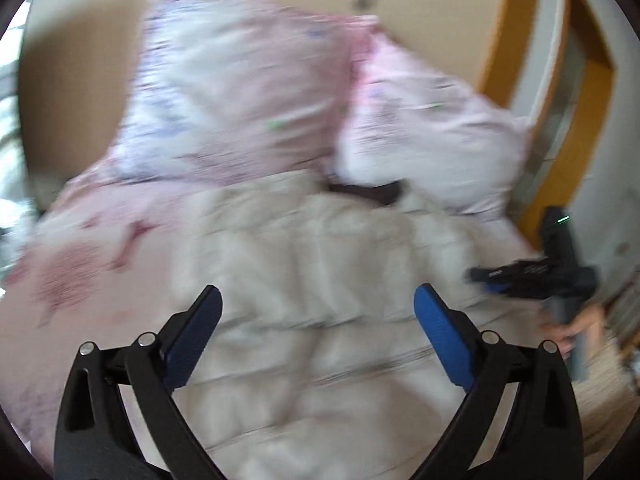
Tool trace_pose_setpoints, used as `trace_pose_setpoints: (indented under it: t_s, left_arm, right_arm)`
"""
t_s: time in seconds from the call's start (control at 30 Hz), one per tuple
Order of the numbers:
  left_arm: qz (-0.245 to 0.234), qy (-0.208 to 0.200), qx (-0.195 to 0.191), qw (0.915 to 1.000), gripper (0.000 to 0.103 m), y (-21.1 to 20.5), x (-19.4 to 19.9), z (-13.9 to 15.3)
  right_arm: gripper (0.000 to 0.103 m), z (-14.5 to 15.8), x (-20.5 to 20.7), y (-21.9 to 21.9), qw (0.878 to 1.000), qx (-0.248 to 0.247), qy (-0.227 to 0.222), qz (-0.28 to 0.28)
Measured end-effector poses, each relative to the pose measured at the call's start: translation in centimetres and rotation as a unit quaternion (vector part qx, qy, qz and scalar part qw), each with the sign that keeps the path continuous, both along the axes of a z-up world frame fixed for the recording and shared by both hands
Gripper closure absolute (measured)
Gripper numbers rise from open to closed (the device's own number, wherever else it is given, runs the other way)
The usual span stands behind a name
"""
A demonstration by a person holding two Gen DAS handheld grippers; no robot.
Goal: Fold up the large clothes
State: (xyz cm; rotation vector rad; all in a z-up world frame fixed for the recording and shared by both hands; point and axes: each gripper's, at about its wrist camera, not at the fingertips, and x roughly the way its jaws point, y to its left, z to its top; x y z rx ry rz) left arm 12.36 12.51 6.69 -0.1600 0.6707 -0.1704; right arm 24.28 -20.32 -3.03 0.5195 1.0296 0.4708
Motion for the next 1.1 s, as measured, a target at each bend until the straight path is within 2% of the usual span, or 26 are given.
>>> trace_pose_setpoints:
  t_s: [0.03,0.1,0.2,0.27,0.33,0.47,0.57,0.63,0.73,0.8,0.87,0.9,1.0,1.1]
  left_arm:
    - [0.018,0.007,0.010,0.9998,0.006,1.4,-0.5,-0.6]
    - [0.055,0.018,0.020,0.9981,0.006,3.8,-0.9,-1.7]
    - [0.097,0.026,0.013,0.9949,0.006,6.8,-1.9,-3.1]
    - [0.119,0.018,0.007,0.9928,0.006,8.2,-2.5,-3.8]
    - [0.127,0.016,0.006,0.9918,0.006,9.1,-3.1,-4.1]
    - [0.127,0.020,0.004,0.9917,0.006,9.9,-3.1,-5.3]
    - [0.112,0.029,-0.007,0.9933,0.006,10.1,-3.1,-6.0]
    - [0.107,0.033,-0.014,0.9936,0.006,10.2,-3.3,-6.3]
    - [0.097,0.039,-0.041,0.9936,0.006,10.6,-3.4,-6.8]
    - [0.086,0.041,-0.062,0.9935,0.006,10.9,-3.8,-7.1]
    - [0.067,0.039,-0.076,0.9941,0.006,11.1,-4.5,-7.3]
    - [0.060,0.040,-0.077,0.9944,0.006,11.2,-4.8,-7.4]
    - [0.035,0.060,-0.092,0.9934,0.006,11.6,-5.4,-7.8]
    - [0.011,0.084,-0.131,0.9878,0.007,12.2,-6.2,-8.5]
  right_arm:
    - [0.087,0.1,0.1,0.5,1.000,-0.011,-0.007,0.001]
    - [0.094,1.8,0.2,1.1,0.998,-0.033,-0.051,-0.007]
    - [0.095,5.9,-0.8,0.7,0.987,-0.048,-0.150,-0.044]
    - [0.096,7.1,-1.0,0.3,0.981,-0.065,-0.172,-0.064]
    - [0.096,6.4,-0.5,0.2,0.982,-0.090,-0.149,-0.074]
    - [0.096,1.7,1.1,-0.6,0.989,-0.104,-0.052,-0.086]
    - [0.095,0.0,1.7,-1.3,0.992,-0.085,-0.022,-0.095]
    - [0.093,-0.5,2.0,-1.2,0.992,-0.091,-0.009,-0.092]
    - [0.082,-0.3,1.6,-1.6,0.993,-0.091,-0.003,-0.080]
    - [0.057,0.7,0.5,-2.6,0.994,-0.079,-0.010,-0.072]
    - [0.038,1.8,-1.4,-4.5,0.995,-0.067,-0.035,-0.071]
    - [0.033,2.4,-2.7,-5.7,0.994,-0.064,-0.047,-0.074]
    - [0.031,2.9,-6.1,-9.6,0.994,-0.050,-0.053,-0.080]
    - [0.031,2.0,-9.5,-13.7,0.993,-0.043,-0.034,-0.106]
